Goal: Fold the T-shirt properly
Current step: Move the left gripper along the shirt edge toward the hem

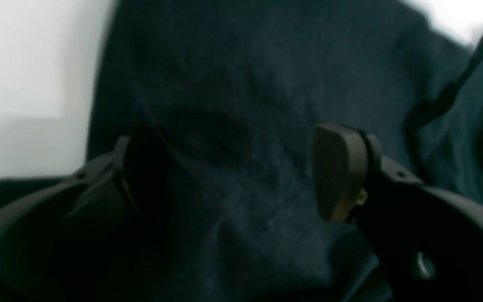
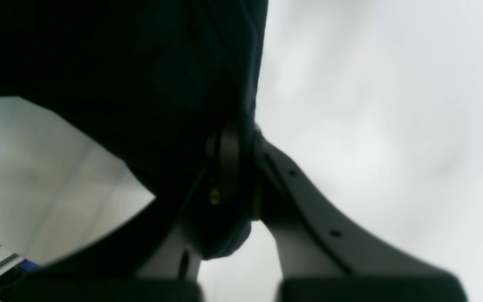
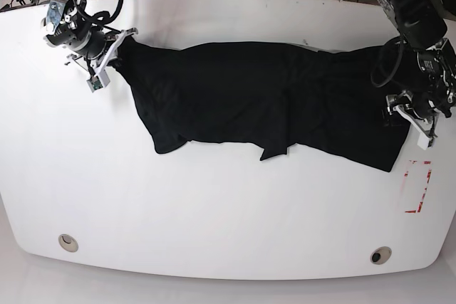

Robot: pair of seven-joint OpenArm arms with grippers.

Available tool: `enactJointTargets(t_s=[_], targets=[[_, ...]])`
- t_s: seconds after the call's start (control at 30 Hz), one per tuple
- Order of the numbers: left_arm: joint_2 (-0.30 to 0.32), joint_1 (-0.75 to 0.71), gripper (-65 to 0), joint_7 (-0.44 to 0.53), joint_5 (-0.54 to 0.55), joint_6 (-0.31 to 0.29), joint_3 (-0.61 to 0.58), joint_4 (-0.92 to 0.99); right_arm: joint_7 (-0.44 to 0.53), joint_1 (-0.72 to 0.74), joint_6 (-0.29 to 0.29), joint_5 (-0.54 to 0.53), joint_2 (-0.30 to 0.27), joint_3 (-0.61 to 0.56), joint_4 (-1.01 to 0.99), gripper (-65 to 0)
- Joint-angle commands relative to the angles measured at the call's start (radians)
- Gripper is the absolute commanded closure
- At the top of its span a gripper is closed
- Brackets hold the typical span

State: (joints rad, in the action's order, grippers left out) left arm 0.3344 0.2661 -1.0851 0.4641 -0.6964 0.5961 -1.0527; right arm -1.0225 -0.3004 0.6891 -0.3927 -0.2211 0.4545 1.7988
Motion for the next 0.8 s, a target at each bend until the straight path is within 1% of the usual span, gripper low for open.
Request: enactJointTargets(t_s=[0.0,0.1,0.3,0.37,0.43,0.7,0.77], targets=[[0.020,0.023,-48.7,-0.003,0.009,-0.002,-0.020,-0.027,0.018,0.007,0.009,-0.009,-0.012,0.008,0.021,-0.7],[0.038,0.012,-49.0,-0.028,0.003,-0.002,-0.080,-0.093,0.021,0.006,0.009,-0.013,-0.014,0.010,0.016,-0.6],[0.049,-0.012,-49.4,-0.069,0.003,-0.002,-0.113,-0.194,0.023,0.006,0.009,-0.013,-0.013,0.008,0.015,-0.5],[0.051,-0.023,-49.4,-0.082,0.008,-0.002,-0.110,-0.229,0.023,0.005,0.009,-0.012,-0.013,0.008,0.015,-0.5],[0.066,-0.057,-49.4,-0.106,0.025,-0.002,-0.093,-0.329,0.020,0.003,0.009,-0.009,-0.011,0.004,0.012,-0.5],[0.059,-0.078,-49.4,-0.129,0.030,-0.002,-0.052,-0.410,0.020,0.004,0.009,-0.009,-0.012,0.005,0.010,-0.8],[0.055,-0.071,-49.8,-0.134,0.031,-0.002,-0.026,-0.454,0.013,0.010,0.009,-0.011,-0.012,0.004,0.012,-3.1]])
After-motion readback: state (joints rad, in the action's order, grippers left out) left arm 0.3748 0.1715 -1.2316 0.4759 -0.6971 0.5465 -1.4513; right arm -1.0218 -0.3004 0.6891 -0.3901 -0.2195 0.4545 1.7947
